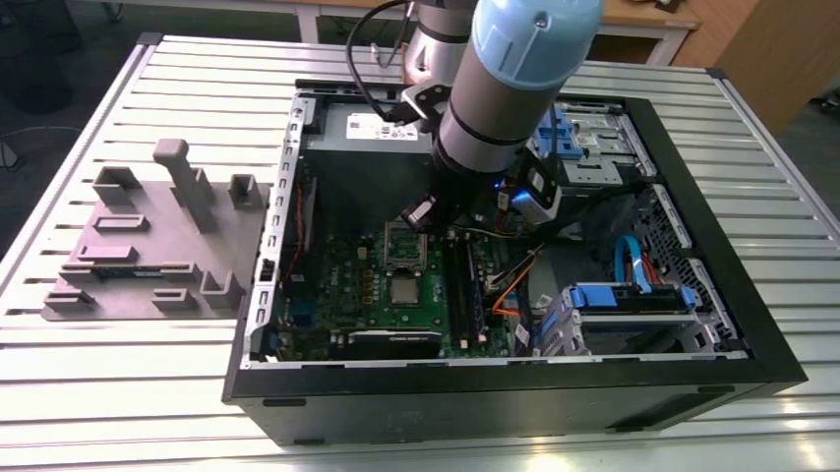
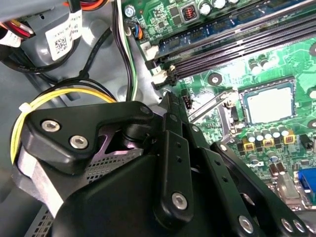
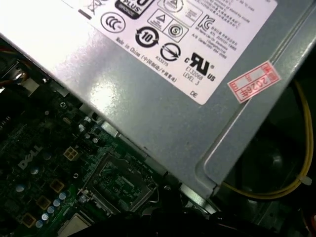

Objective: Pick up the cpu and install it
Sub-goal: 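Close the cpu cover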

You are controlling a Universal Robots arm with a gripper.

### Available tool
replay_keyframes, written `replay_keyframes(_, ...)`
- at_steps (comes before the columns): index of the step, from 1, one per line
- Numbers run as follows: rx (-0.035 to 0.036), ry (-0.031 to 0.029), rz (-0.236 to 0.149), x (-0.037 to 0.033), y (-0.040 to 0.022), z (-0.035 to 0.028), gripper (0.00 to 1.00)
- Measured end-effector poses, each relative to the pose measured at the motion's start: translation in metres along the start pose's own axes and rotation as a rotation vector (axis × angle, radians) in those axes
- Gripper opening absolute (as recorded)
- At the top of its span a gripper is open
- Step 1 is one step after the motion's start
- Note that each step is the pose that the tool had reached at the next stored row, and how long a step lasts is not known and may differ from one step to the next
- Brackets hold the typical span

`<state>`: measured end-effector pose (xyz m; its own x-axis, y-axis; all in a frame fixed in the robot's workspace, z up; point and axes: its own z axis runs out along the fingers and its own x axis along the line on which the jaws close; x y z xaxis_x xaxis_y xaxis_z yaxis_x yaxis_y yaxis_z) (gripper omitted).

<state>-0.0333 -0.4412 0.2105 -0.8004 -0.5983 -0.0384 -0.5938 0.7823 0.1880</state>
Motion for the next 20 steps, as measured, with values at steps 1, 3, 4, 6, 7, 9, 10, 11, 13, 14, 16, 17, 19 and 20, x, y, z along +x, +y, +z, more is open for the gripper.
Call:
replay_keyframes(1, 0.0016, 0.0012, 0.0, 0.0, 0.0004, -0.0009, 0.11)
replay_keyframes(3, 0.0054, 0.0039, 0.001, 0.0001, 0.0013, -0.003, 0.11)
replay_keyframes(4, 0.0072, 0.0053, 0.001, 0.0002, 0.0017, -0.004, 0.11)
replay_keyframes(6, 0.0105, 0.0078, 0.001, 0.0003, 0.0025, -0.0057, 0.11)
replay_keyframes(7, 0.0129, 0.0096, 0.001, 0.0004, 0.0028, -0.0065, 0.11)
replay_keyframes(9, 0.0203, 0.0152, 0.001, 0.0006, 0.0035, -0.008, 0.11)
replay_keyframes(10, 0.0251, 0.0188, 0.001, 0.0008, 0.0039, -0.0086, 0.11)
replay_keyframes(11, 0.0296, 0.0223, 0.001, 0.001, 0.0042, -0.0093, 0.11)
replay_keyframes(13, 0.0358, 0.0272, 0.001, 0.0014, 0.005, -0.0109, 0.11)
replay_keyframes(14, 0.0376, 0.0286, 0.0, 0.0017, 0.0054, -0.012, 0.11)
replay_keyframes(16, 0.0399, 0.0304, -0.001, 0.002, 0.0064, -0.0144, 0.11)
replay_keyframes(17, 0.0407, 0.0311, -0.001, 0.0022, 0.0069, -0.0157, 0.11)
replay_keyframes(19, 0.0419, 0.0321, -0.002, 0.0025, 0.0077, -0.0179, 0.11)
replay_keyframes(20, 0.0422, 0.0323, -0.003, 0.0027, 0.0079, -0.0183, 0.11)
